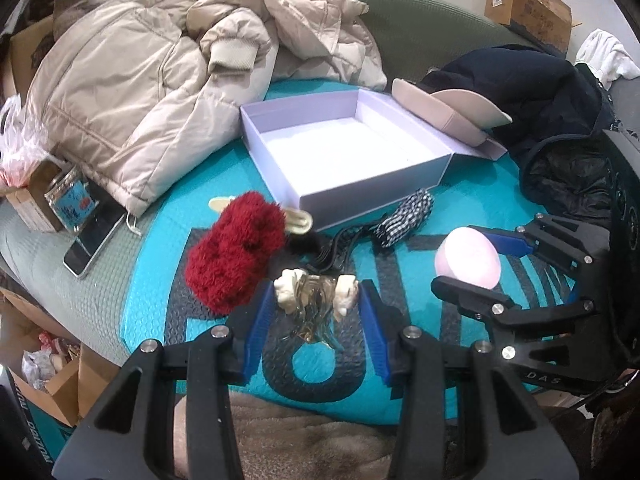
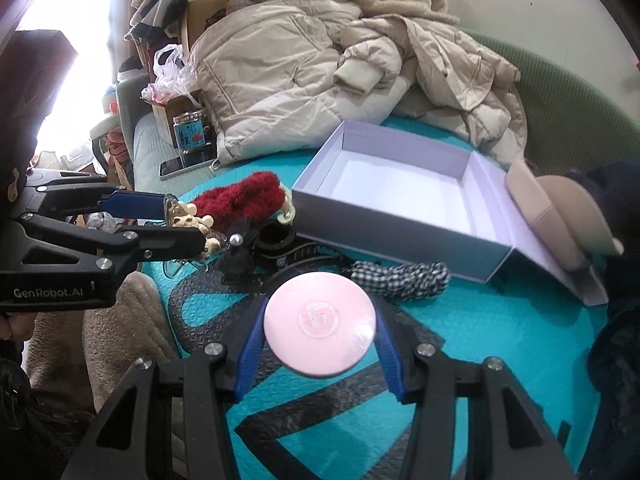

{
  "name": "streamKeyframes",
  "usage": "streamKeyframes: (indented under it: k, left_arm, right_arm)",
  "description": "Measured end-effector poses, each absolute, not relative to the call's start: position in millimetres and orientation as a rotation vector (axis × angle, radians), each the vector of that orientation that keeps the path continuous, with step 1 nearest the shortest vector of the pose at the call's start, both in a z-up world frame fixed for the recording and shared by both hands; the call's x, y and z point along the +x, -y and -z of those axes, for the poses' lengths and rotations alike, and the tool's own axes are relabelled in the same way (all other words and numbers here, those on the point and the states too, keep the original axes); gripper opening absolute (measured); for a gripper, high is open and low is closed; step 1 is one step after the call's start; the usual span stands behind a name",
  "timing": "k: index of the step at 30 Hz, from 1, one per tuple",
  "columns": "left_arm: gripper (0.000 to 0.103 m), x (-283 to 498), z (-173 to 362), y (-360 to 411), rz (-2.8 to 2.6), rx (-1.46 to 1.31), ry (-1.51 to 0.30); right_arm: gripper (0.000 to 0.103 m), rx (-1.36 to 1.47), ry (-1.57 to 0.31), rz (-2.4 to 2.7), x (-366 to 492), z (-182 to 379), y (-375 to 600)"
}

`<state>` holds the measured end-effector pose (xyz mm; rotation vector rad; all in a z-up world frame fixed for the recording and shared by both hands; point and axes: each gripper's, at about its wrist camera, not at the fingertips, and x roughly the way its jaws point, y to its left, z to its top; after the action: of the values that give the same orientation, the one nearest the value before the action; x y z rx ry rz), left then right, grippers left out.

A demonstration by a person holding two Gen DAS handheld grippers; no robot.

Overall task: Organize objects
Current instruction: 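Lift and carry the clip with the left tool while the right tool carries the compact to the box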

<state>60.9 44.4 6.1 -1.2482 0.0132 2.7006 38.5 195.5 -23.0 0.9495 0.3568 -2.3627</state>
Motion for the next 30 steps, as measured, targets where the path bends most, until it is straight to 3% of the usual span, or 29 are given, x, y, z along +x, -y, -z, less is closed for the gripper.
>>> streamKeyframes:
  k: [12,30]
  left_arm:
    - [0.041,22,-25,-61,-2.67,-1.226,-0.018]
    - [0.041,-111,-35,-62,-2.686,-1.217,-0.087]
  right_arm:
    - [0.051,0.896,-0.347,2.376,12,0,-205]
    - [0.051,0.855,-0.355,2.344,-94,-10,-201]
